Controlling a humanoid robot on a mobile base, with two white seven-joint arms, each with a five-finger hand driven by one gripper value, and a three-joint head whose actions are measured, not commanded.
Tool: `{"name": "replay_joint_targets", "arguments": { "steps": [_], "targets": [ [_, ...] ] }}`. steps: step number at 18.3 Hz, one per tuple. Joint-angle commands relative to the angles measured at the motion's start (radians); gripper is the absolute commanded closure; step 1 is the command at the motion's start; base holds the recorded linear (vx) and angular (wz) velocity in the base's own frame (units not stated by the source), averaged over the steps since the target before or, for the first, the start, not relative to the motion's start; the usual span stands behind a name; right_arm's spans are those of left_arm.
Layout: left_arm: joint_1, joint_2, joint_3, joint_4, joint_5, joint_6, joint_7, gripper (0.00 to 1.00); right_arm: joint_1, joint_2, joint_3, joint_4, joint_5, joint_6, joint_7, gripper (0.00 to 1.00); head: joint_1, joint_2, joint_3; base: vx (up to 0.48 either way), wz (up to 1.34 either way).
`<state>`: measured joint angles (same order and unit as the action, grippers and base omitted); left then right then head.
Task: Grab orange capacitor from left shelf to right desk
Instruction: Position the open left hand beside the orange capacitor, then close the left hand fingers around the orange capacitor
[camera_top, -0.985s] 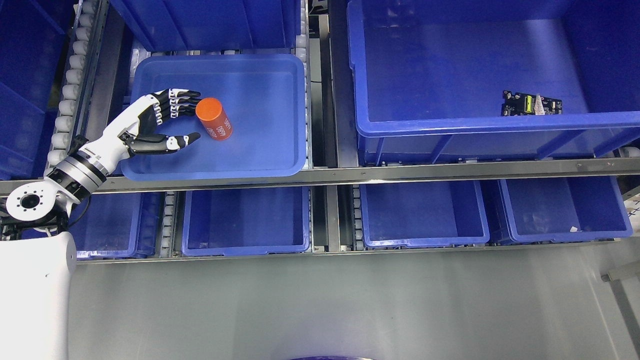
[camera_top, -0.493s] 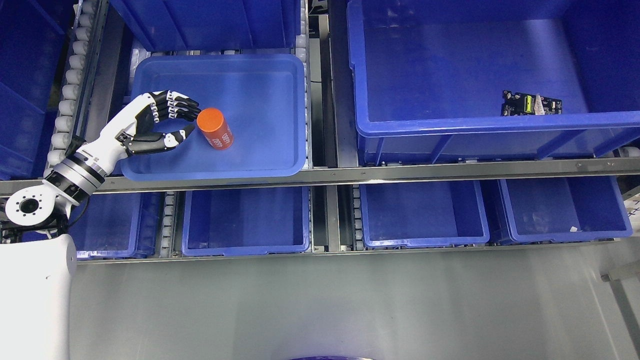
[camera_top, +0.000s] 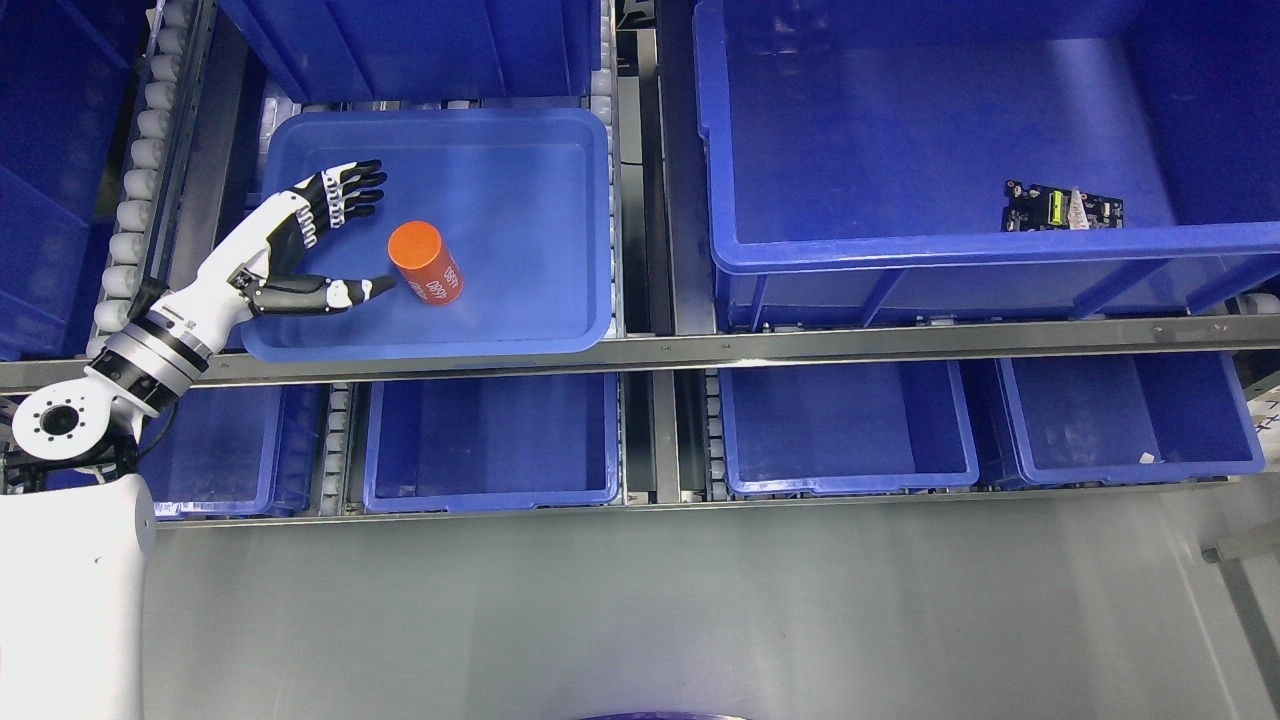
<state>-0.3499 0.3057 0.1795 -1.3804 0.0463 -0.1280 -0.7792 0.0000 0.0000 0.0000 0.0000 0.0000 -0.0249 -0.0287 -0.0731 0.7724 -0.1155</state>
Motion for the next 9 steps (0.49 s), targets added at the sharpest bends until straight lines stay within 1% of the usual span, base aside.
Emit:
{"name": "replay_joint_targets", "arguments": {
  "steps": [1,3,5,7,9],
  "targets": [
    [0.023,0.010,-0.058,0.006,-0.009,-0.019,-0.009,0.13,0.020,-0.017,-0.012,-0.017,0.005,0.002,0.000,0.00,0.0000,0.000,0.000,0.000,0.00],
    [0.009,-0.005,-0.090,0.007,-0.041,-0.019,0.000,0.13,0.020,-0.017,-0.012,-0.017,0.005,0.000,0.000,0.00,0.0000,0.000,0.000,0.000,0.00],
    [-0.007,-0.039,-0.097,0.009,-0.095,-0.018,0.000,0.13,0.020,-0.017,-0.012,-0.017,0.005,0.000,0.000,0.00,0.0000,0.000,0.000,0.000,0.00],
    [-0.014,-0.045,-0.095,0.026,-0.112,-0.018,0.000,0.14,0.020,-0.017,-0.012,-0.017,0.005,0.000,0.000,0.00,0.0000,0.000,0.000,0.000,0.00],
    [-0.014,-0.043,-0.086,0.038,-0.111,-0.018,0.000,0.20,0.020,-0.017,-0.012,-0.017,0.005,0.000,0.000,0.00,0.0000,0.000,0.000,-0.005,-0.03]
  ]
}}
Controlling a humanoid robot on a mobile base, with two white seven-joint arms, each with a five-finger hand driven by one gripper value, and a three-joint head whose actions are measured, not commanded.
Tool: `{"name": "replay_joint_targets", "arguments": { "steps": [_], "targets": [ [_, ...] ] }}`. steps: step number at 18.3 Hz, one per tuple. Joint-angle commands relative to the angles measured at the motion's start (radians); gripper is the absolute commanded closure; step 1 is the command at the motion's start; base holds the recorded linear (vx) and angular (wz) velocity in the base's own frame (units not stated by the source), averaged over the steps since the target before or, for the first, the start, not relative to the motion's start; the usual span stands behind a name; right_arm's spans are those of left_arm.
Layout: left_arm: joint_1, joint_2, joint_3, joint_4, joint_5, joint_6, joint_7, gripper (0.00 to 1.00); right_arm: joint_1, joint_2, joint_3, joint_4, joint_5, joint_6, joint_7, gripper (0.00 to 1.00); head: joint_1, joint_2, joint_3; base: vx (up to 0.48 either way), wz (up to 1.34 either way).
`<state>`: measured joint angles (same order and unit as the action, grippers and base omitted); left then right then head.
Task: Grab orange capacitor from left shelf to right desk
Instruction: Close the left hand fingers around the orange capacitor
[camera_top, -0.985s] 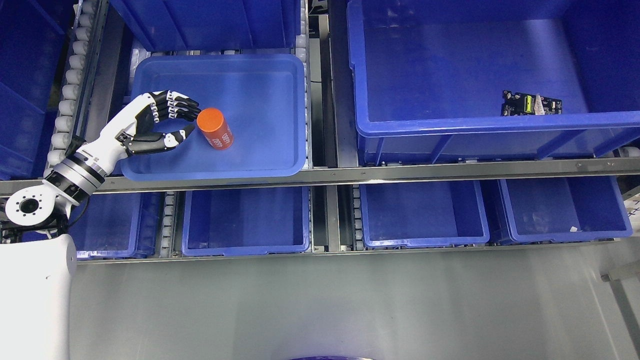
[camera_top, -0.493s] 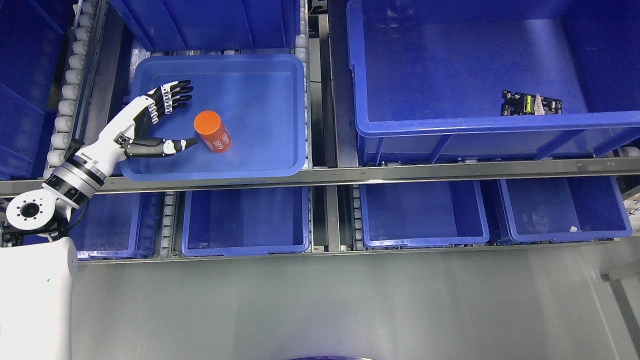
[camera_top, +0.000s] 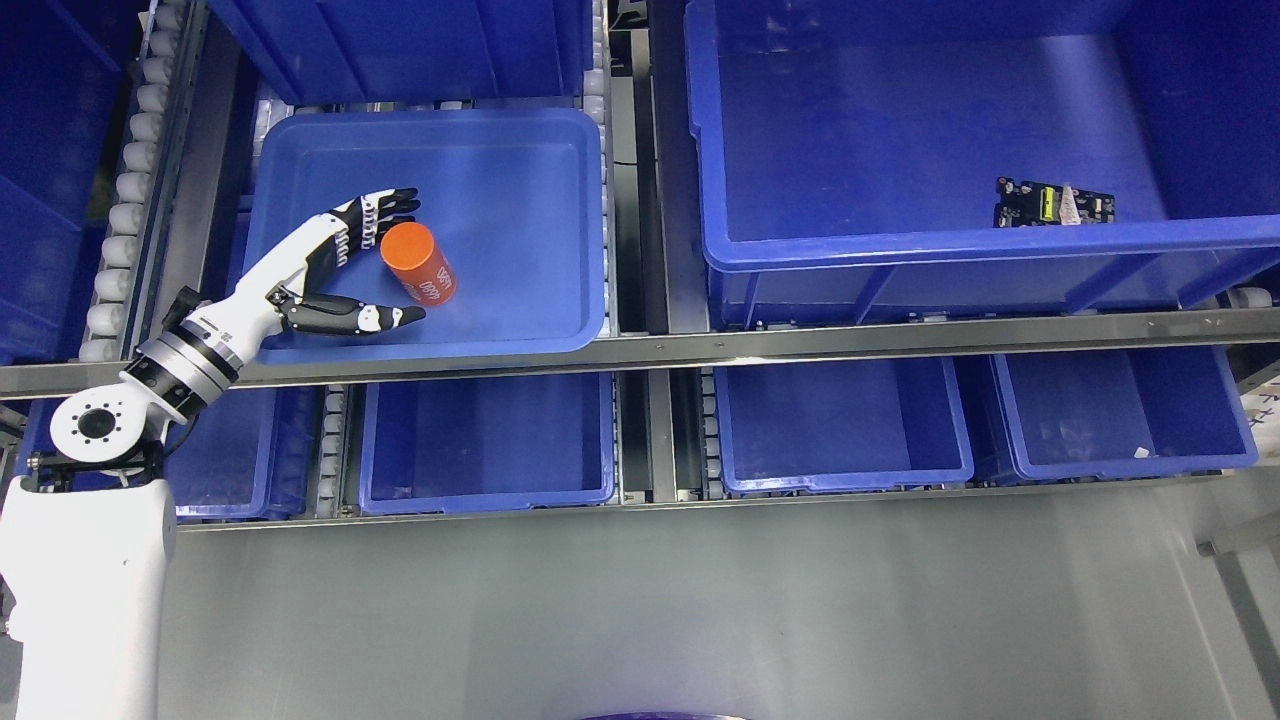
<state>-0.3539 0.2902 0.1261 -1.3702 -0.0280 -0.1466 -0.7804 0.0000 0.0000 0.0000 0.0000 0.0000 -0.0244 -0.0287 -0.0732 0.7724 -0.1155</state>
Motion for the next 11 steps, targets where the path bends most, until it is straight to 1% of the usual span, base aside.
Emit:
{"name": "replay_joint_targets", "arguments": {
  "steps": [1,3,4,7,10,11],
  "targets": [
    [-0.010,-0.026,-0.026,0.029,-0.036,-0.001,0.001,0.25,0.020,-0.017,-0.012,-0.017,0.005,0.000,0.000,0.00,0.0000,0.000,0.000,-0.009,-0.09],
    [-0.010,-0.029,0.006,0.034,-0.035,-0.002,0.000,0.38,0.020,-0.017,-0.012,-0.017,0.005,0.000,0.000,0.00,0.0000,0.000,0.000,-0.015,-0.13],
    [-0.010,-0.029,0.024,0.034,-0.033,-0.008,-0.002,0.46,0.020,-0.017,-0.012,-0.017,0.005,0.001,0.000,0.00,0.0000,0.000,0.000,-0.014,-0.12],
    [-0.008,-0.035,0.078,0.034,-0.030,-0.048,-0.005,0.66,0.020,-0.017,-0.012,-0.017,0.005,0.000,0.000,0.00,0.0000,0.000,0.000,-0.009,-0.07],
    [-0.008,-0.077,0.130,0.034,-0.024,-0.060,-0.011,0.78,0.020,-0.017,-0.012,-0.017,0.005,0.000,0.000,0.00,0.0000,0.000,0.000,0.001,0.01],
    [-0.007,-0.081,0.138,0.034,-0.024,-0.077,-0.013,0.84,0.020,-0.017,-0.012,-0.017,0.005,0.000,0.000,0.00,0.0000,0.000,0.000,0.003,0.02]
  ]
}}
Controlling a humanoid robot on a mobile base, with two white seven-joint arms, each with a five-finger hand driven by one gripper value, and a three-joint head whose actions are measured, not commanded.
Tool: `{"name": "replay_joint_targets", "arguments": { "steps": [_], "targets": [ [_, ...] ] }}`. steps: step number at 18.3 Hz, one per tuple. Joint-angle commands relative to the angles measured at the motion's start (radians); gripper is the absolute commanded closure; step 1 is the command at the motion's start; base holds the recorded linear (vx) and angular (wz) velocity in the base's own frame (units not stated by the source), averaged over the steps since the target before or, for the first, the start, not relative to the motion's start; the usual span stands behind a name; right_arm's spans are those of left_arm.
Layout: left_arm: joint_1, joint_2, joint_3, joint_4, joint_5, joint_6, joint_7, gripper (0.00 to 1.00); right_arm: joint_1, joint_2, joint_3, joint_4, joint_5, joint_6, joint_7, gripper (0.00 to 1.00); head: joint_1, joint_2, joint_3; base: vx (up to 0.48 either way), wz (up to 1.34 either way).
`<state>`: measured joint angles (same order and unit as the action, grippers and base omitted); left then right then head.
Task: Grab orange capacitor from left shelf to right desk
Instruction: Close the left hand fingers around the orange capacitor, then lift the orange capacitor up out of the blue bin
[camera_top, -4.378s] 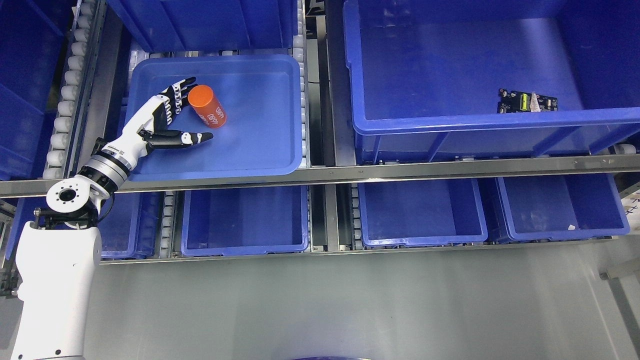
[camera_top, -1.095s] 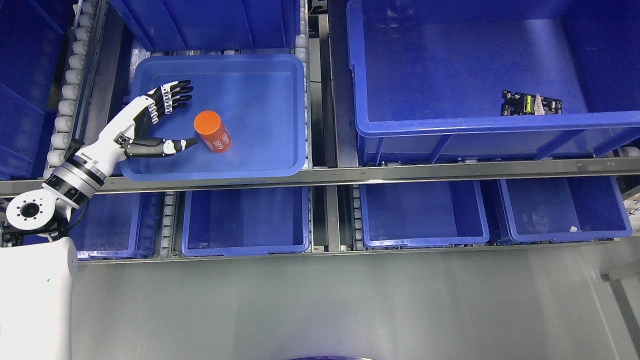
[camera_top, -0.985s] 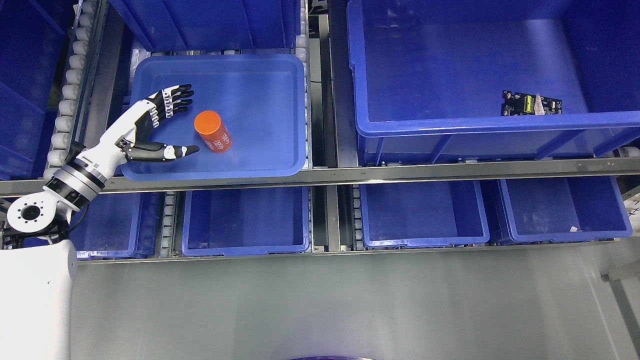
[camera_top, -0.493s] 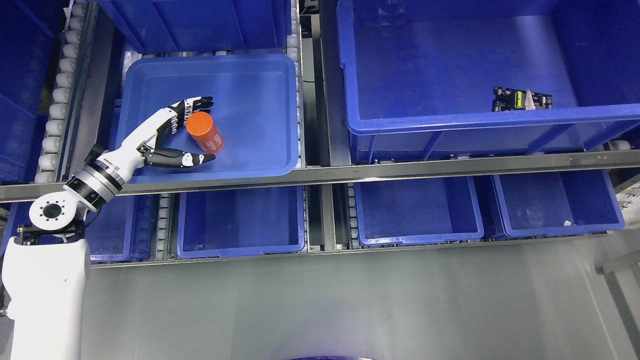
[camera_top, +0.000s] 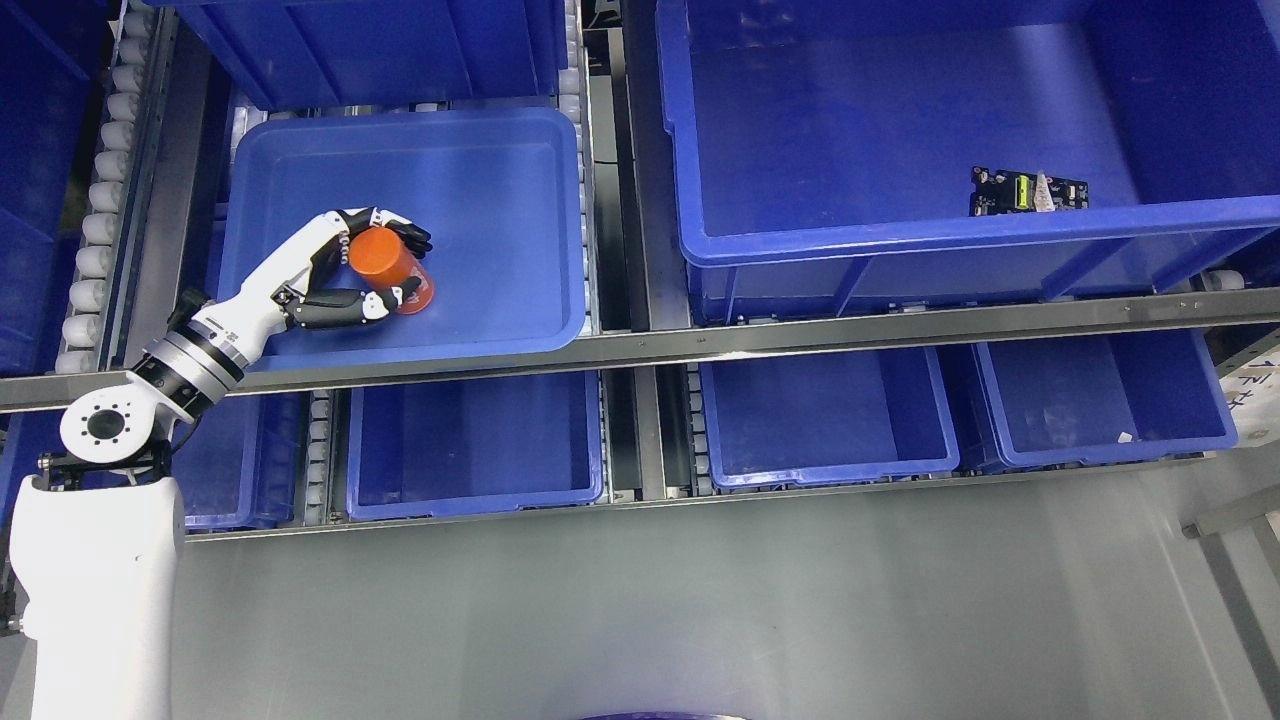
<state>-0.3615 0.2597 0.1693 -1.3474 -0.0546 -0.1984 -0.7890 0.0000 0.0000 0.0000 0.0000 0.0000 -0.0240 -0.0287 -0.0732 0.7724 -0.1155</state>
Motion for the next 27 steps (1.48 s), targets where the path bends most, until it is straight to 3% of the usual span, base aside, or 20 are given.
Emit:
{"name": "replay_joint_targets", "arguments": {
  "steps": [1,3,11,21,27],
  "targets": [
    [0.004,-0.053,0.098,0.011,0.010,-0.039,-0.007,0.88,0.020,-0.017,-0.012,-0.017,0.005,-0.001,0.000,0.00,0.0000,0.000,0.000,0.000,0.00],
    [0.012,-0.053,0.098,0.011,0.031,-0.046,-0.010,0.97,0.020,-0.017,-0.012,-0.017,0.005,-0.001,0.000,0.00,0.0000,0.000,0.000,0.000,0.00],
    [-0.040,-0.083,0.128,0.001,0.076,-0.036,-0.010,0.97,0.020,-0.017,-0.012,-0.017,0.005,-0.001,0.000,0.00,0.0000,0.000,0.000,0.000,0.00],
    [-0.070,-0.175,0.282,-0.047,0.197,0.028,-0.010,0.97,0.020,-0.017,-0.012,-0.017,0.005,-0.001,0.000,0.00,0.0000,0.000,0.000,0.000,0.00],
    [-0.053,-0.171,0.282,-0.062,0.209,0.045,-0.010,0.97,0.020,-0.017,-0.012,-0.017,0.005,0.001,0.000,0.00,0.0000,0.000,0.000,-0.005,-0.04]
  ]
}}
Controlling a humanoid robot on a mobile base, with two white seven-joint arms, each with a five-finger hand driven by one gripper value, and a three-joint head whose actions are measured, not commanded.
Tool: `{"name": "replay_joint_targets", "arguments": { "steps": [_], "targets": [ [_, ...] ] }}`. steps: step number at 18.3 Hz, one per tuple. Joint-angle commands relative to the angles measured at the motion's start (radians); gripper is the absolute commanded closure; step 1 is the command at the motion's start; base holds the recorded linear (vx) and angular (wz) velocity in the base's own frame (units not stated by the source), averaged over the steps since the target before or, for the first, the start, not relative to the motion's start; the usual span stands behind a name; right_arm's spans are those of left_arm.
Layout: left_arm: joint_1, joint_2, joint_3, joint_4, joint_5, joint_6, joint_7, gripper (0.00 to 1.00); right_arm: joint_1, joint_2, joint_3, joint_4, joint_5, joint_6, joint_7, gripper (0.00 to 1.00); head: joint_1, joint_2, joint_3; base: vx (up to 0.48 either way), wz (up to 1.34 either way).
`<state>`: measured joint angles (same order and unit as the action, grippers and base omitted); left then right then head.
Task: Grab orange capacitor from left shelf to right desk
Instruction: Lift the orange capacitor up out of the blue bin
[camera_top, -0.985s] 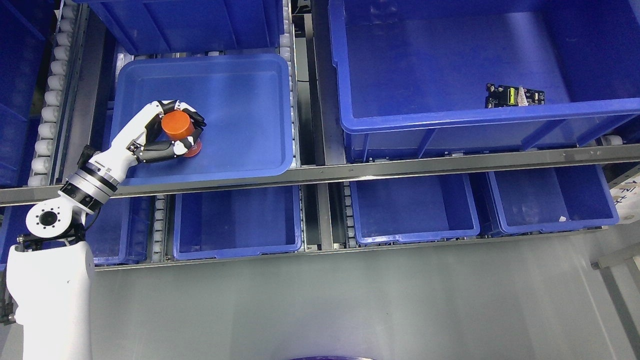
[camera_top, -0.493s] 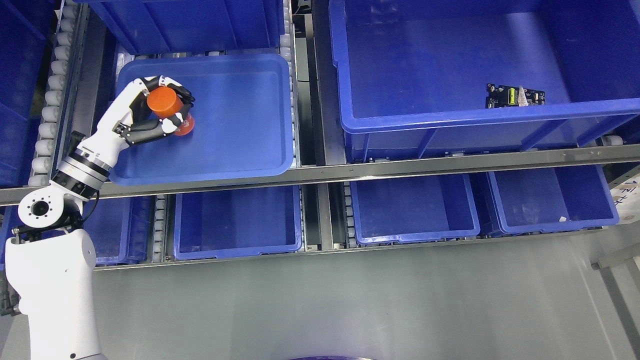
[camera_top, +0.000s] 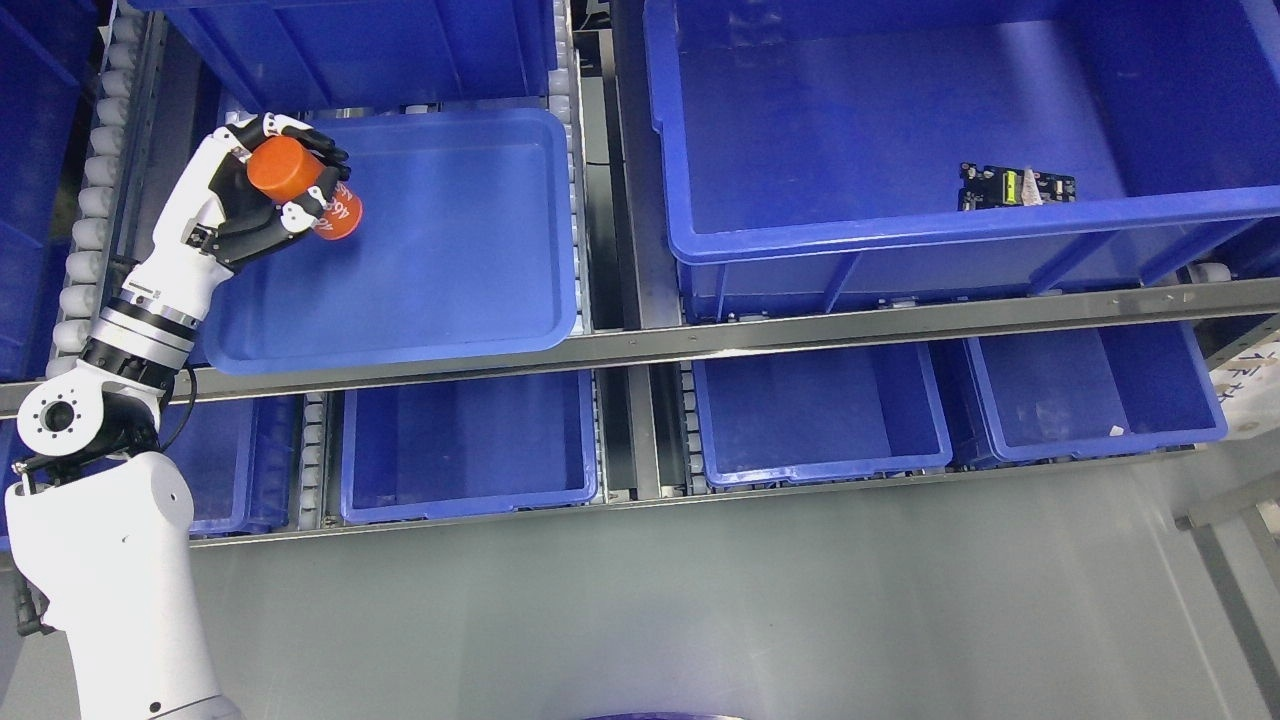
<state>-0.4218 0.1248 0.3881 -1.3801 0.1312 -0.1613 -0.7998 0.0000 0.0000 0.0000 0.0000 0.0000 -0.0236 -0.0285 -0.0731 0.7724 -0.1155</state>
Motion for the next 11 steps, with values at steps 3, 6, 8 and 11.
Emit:
{"name": "replay_joint_targets", "arguments": {
  "steps": [3,6,8,11],
  "targets": [
    [0.009,-0.033,0.074,-0.030,0.024,0.008,0.001,0.97,0.020,-0.017,-0.012,-0.017,0.005,-0.001,-0.001,0.00,0.0000,0.000,0.000,-0.028,-0.17],
    [0.011,-0.031,0.080,-0.048,0.024,0.035,-0.001,0.97,0.020,-0.017,-0.012,-0.017,0.005,-0.001,-0.001,0.00,0.0000,0.000,0.000,-0.056,-0.36],
    [0.011,-0.031,0.078,-0.059,0.025,0.054,0.001,0.97,0.020,-0.017,-0.012,-0.017,0.005,-0.001,-0.001,0.00,0.0000,0.000,0.000,-0.072,-0.36],
    [0.009,-0.031,0.078,-0.062,0.025,0.082,0.001,0.97,0.020,-0.017,-0.012,-0.017,0.005,-0.001,-0.001,0.00,0.0000,0.000,0.000,-0.079,-0.34]
  ]
}}
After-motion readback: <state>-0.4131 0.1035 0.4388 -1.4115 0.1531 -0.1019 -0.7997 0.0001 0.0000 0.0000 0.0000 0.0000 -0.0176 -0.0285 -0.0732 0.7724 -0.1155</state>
